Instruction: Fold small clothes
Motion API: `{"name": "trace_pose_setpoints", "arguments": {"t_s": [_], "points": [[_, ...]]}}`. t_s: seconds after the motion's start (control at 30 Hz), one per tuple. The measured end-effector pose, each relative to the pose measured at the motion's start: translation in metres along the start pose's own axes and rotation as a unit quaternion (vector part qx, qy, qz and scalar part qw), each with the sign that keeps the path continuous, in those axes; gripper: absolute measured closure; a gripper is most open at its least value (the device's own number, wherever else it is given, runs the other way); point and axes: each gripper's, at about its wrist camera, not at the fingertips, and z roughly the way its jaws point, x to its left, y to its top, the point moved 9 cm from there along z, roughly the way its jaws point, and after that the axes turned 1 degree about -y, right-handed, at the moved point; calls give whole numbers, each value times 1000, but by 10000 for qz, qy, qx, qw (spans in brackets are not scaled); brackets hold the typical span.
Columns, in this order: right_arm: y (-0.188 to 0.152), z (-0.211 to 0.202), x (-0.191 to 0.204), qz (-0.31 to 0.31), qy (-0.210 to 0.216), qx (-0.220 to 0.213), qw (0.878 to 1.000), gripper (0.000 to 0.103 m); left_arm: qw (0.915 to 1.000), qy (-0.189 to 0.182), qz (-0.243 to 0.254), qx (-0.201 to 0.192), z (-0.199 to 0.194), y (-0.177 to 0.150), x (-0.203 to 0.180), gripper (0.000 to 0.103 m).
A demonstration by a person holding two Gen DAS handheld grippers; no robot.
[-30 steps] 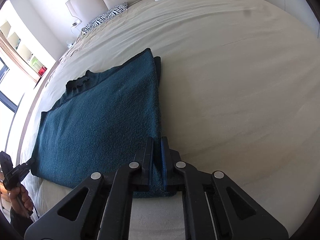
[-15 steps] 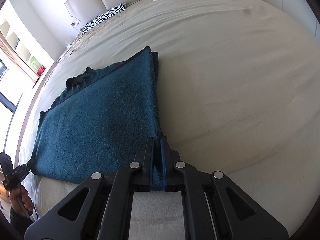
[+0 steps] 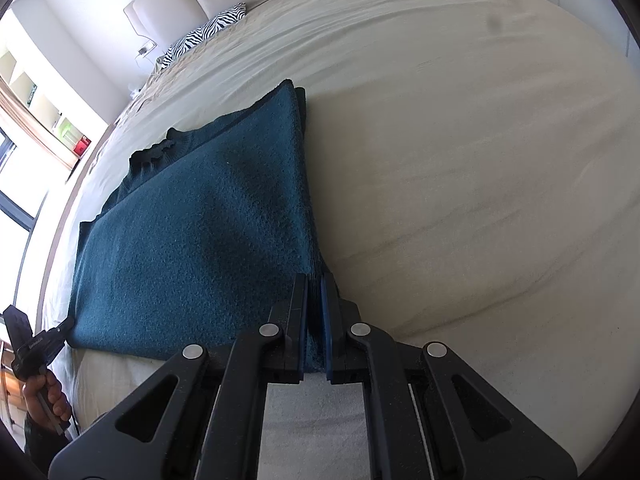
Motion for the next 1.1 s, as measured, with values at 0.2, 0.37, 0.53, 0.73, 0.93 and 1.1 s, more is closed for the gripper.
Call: {"name": "trace_pose_setpoints", "arguments": {"t_s": [0.2,0.37,0.53,0.73,0.93,1.1], "points": [[1,1,-3,301,265,23,9992,94,9996,-224,-175,43,-3,2,1,86],[1,-11,-9,436,83,-107,9990,68,9992,96,-334,-196,-19,10,9,50],[17,-43,-10,698,32,-698,9951,51,9969,332,38,-719,-49,35,-9,50],[48,-34,78,340,1245,-696,9892,51,9933,328,712,-845,-14,73,-54,50],[78,38,179,104,2127,-173,9769,51,9892,625,1118,-705,49,100,-72,50],[96,105,203,549,2369,210,9697,51,9876,953,1153,-479,91,119,-60,50]]}}
